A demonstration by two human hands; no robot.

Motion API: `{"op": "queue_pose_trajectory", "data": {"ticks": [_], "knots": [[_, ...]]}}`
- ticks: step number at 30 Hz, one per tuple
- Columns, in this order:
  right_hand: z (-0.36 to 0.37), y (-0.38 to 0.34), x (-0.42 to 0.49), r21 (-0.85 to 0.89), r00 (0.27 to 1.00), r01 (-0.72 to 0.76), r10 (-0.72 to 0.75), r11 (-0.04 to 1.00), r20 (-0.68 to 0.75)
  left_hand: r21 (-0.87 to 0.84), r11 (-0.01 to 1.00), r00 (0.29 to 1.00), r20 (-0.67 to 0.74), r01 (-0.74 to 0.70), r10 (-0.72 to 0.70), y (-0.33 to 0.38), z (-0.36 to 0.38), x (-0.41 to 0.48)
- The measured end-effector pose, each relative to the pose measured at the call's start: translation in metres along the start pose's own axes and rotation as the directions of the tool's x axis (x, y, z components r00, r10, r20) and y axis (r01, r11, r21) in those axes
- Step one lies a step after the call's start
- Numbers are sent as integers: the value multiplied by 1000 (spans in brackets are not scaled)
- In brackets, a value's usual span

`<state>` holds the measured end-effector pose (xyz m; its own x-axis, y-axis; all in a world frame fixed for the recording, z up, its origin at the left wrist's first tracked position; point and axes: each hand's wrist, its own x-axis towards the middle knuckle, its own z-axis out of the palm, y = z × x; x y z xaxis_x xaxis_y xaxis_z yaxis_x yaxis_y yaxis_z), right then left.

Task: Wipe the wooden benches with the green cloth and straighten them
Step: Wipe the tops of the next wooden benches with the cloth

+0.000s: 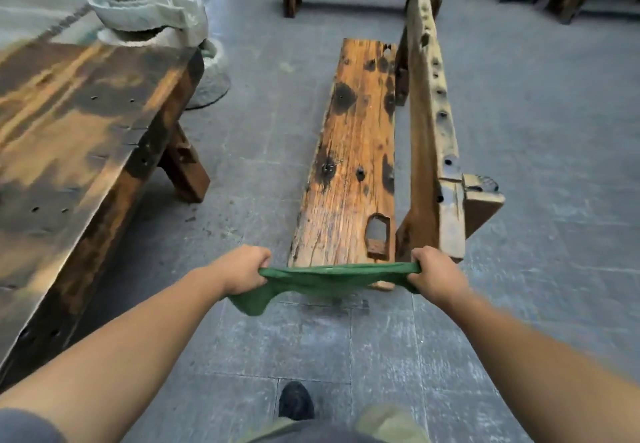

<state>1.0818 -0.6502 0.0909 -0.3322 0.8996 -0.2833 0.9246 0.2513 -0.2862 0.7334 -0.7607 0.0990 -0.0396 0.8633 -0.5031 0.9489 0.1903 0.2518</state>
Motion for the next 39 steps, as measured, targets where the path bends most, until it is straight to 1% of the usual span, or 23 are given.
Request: {"op": "queue_pose_trajectory", "data": {"ticks": [3,5,8,10,14,18,22,25,27,29,31,34,36,39], "knots": [[5,3,26,52,997,-82,82,995,-6,39,999,1000,13,-8,7,-10,-12,38],[13,6,42,97,995,-104,102,990,19,48,999,1000,25,-13,11,-16,-16,61],[31,18,80,154,992,-124,120,980,38,41,999,997,79,-21,17,-24,-13,107],[43,23,101,184,989,-149,142,972,51,18,1000,993,114,1,-3,-31,-8,126],[72,37,145,136,974,-197,178,971,139,39,998,975,216,48,-55,-46,0,171],[91,50,181,149,962,-216,184,965,203,-11,992,954,277,126,-118,-58,3,213],[104,63,199,94,942,-214,180,972,283,-20,992,930,351,123,-109,-66,11,250],[118,67,203,23,904,-235,210,972,373,10,999,879,474,50,-49,-73,26,276],[130,68,201,0,876,-258,233,966,422,25,1000,820,573,-10,-6,-79,38,289],[140,68,204,-1,860,-292,263,956,438,1,999,767,641,-35,26,-85,51,302],[147,67,210,-19,844,-316,290,949,450,13,998,738,674,-59,35,-92,59,317],[158,69,233,6,832,-394,354,919,427,-9,1000,746,666,1,6,-102,65,348],[171,73,258,39,824,-449,396,893,405,-16,1000,782,623,20,-6,-108,71,377],[186,81,295,80,808,-529,473,845,353,31,999,851,524,-27,7,-110,74,415]]}}
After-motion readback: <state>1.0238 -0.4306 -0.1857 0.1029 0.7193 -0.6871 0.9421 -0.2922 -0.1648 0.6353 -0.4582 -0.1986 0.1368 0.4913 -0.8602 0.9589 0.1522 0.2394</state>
